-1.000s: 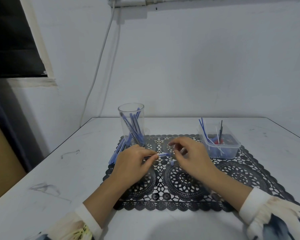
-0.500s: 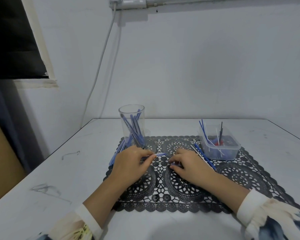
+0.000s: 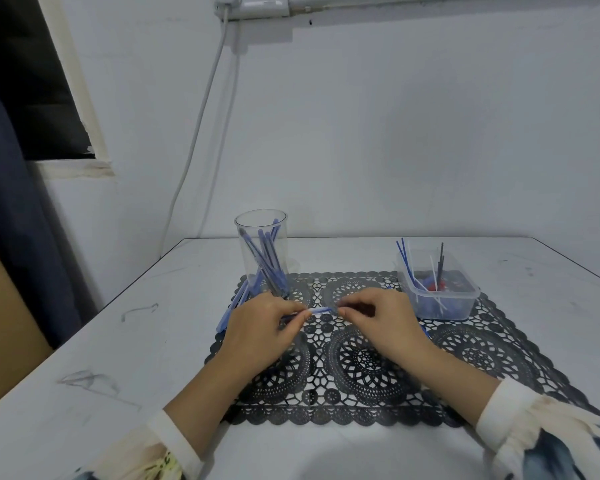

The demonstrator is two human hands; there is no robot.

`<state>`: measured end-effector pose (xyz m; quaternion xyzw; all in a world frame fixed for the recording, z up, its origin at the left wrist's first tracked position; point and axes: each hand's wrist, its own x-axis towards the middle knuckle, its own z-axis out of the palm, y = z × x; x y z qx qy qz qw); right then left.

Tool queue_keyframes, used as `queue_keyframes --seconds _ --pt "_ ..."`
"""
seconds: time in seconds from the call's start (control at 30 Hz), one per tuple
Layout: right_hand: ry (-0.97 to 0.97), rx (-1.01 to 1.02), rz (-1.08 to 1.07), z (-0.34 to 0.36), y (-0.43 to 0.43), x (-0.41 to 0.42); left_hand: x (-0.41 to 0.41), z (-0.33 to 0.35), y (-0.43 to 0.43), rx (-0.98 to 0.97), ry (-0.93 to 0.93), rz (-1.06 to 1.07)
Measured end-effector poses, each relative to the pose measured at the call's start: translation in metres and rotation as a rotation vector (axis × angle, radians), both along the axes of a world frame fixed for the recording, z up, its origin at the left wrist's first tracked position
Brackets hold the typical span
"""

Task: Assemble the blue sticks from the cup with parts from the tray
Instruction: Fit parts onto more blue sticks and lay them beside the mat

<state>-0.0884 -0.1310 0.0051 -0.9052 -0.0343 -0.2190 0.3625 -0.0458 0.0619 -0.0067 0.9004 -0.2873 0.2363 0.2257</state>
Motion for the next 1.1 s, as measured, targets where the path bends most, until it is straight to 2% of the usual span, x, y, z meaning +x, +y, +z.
queue_keyframes --seconds 0.13,0.4,0.8,1.1 --pt "0.039 0.164 0.012 -0.0001 0.0026 -0.0032 -0.0013 0.0005 -0.0011 -0.021 0.009 -0.02" --pt "0.072 0.313 0.056 -0.0035 0.0032 -0.0011 -0.0015 -0.0006 -0.0018 -0.051 -0.004 -0.073" --pt "0.077 0.323 0.117 -0.0061 0.0022 -0.0003 -0.006 0.0014 -0.0034 -0.071 -0.017 -0.114" --pt "0.055 0.423 0.233 -0.0066 0.0002 0.0002 -0.006 0.0019 -0.0027 -0.106 0.031 -0.171"
